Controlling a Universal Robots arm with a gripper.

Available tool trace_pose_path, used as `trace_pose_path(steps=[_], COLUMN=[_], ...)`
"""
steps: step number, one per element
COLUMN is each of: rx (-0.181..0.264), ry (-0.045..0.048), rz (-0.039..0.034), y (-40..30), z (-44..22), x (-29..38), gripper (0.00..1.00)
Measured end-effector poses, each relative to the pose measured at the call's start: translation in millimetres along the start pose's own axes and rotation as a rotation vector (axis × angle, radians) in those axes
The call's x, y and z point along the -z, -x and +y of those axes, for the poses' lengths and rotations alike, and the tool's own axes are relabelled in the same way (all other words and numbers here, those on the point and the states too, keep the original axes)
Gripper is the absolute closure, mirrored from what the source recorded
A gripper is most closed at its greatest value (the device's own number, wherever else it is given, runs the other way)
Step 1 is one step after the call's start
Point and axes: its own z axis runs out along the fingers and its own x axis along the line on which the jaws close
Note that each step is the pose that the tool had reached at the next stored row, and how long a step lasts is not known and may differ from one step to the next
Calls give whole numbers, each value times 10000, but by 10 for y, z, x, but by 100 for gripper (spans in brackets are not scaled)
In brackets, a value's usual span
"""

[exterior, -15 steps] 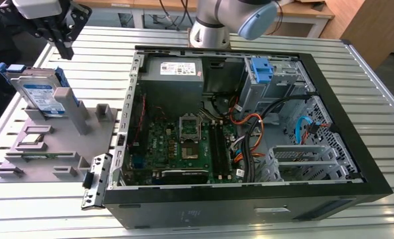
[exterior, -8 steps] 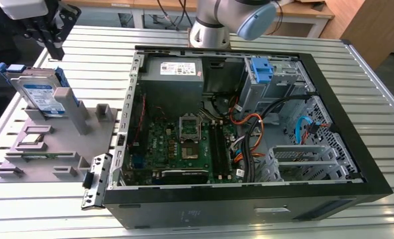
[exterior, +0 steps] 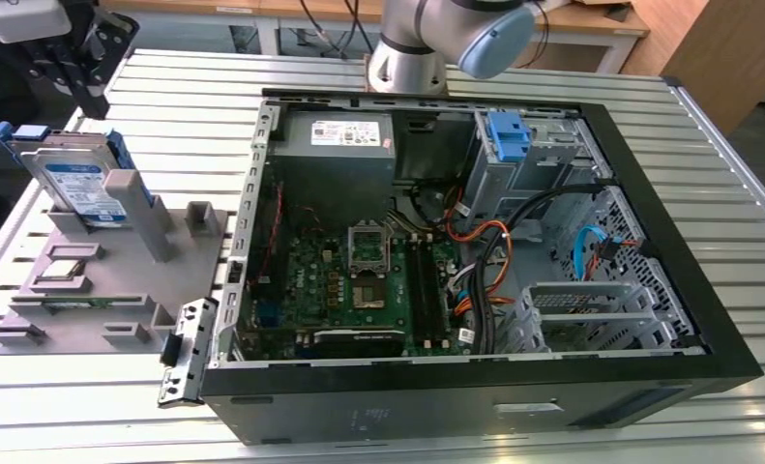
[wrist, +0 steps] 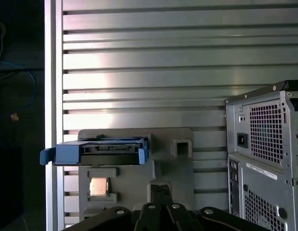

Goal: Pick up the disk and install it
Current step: 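Reach for the disk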

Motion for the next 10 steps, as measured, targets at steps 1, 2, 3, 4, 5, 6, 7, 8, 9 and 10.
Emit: trace_pose_path(steps=[1, 2, 3, 4, 5, 6, 7, 8, 9, 10], rx=[12, 23, 35, 49, 67, 91, 118, 147, 176, 204], ry=[0, 0, 0, -1, -2, -2, -2, -2, -2, -3], rz=[1, 2, 2, 3, 5, 6, 6, 7, 8, 10], y=[-18, -40, -60, -80, -97, -113, -128, -142, -156, -169], z=[1, 2, 4, 5, 7, 8, 8, 9, 9, 9], x=[-6, -12, -18, -26, -32, -40, -49, -58, -66, -74], gripper=[89, 89, 89, 89, 89, 89, 89, 89, 89, 89])
